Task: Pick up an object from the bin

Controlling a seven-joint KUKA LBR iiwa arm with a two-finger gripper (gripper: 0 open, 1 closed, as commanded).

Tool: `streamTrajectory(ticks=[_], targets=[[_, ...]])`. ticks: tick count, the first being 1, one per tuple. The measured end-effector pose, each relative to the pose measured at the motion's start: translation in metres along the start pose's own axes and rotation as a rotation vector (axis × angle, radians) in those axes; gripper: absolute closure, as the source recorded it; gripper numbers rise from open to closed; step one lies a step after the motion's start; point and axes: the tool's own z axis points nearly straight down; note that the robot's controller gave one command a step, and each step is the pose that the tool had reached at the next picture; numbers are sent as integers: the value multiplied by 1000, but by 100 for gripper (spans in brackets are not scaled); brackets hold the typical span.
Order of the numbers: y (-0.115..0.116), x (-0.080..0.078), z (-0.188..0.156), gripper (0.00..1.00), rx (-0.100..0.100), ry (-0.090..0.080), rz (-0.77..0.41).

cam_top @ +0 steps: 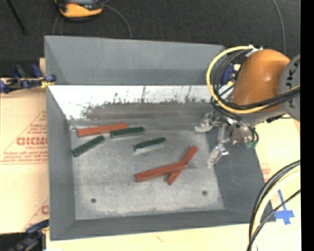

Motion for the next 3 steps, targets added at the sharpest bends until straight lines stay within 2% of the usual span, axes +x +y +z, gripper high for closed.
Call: streamTrajectory(ticks=[1, 2, 3], targets=[[-12, 5, 45, 0, -2, -1, -201], [17, -48, 73, 100, 3, 5, -206], [17, -48, 73, 100, 4, 4, -207]])
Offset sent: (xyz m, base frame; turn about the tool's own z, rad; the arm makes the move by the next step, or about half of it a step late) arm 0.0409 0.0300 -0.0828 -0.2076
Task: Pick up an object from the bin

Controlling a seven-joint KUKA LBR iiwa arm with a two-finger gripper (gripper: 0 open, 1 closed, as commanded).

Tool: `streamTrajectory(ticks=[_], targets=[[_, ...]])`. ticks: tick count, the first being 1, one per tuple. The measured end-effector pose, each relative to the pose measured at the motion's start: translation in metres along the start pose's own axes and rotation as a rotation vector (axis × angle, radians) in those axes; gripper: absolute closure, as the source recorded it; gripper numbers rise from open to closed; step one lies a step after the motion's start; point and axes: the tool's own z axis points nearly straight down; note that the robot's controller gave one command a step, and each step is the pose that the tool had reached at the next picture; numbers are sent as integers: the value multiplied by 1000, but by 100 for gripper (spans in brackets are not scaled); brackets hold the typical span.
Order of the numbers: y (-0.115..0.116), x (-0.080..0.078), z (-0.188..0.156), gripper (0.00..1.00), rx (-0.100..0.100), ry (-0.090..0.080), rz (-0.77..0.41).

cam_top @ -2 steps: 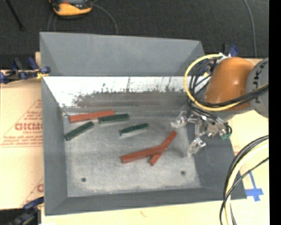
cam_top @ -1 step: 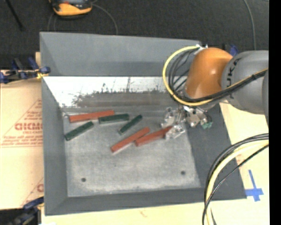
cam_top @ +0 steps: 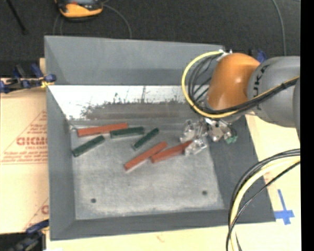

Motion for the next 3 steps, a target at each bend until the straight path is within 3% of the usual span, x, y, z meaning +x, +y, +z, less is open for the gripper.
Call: streamTrajectory(ticks=[1, 2, 3], targets=[[0, 0, -1, 100, 0, 0, 0], [-42, -10, -94, 100, -5, -6, -91], [-41, -10, -94, 100, -5, -6, -91]])
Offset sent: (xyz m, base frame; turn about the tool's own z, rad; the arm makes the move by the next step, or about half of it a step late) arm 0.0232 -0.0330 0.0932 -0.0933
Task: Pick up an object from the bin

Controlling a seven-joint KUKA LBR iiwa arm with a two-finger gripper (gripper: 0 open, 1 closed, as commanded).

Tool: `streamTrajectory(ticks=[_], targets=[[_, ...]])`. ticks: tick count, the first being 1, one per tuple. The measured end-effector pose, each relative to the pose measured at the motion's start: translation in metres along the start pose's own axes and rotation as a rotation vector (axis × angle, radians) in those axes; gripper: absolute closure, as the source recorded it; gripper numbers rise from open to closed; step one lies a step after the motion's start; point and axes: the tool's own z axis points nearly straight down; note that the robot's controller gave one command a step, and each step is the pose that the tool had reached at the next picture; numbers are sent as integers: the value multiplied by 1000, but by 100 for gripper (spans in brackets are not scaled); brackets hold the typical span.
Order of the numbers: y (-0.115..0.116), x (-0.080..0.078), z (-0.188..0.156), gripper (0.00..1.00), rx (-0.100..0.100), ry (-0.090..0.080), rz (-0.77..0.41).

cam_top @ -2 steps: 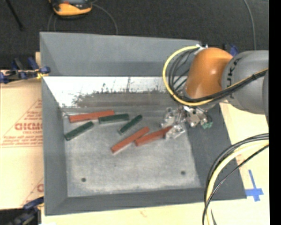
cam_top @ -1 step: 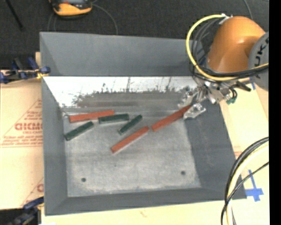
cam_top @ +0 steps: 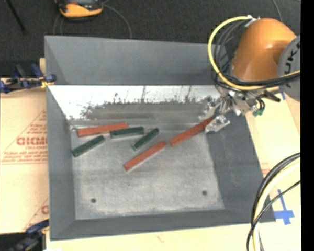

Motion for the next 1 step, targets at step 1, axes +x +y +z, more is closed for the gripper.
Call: streamTrajectory(ticks=[1], targets=[[13, -6, -67, 100, -1, 0, -48]])
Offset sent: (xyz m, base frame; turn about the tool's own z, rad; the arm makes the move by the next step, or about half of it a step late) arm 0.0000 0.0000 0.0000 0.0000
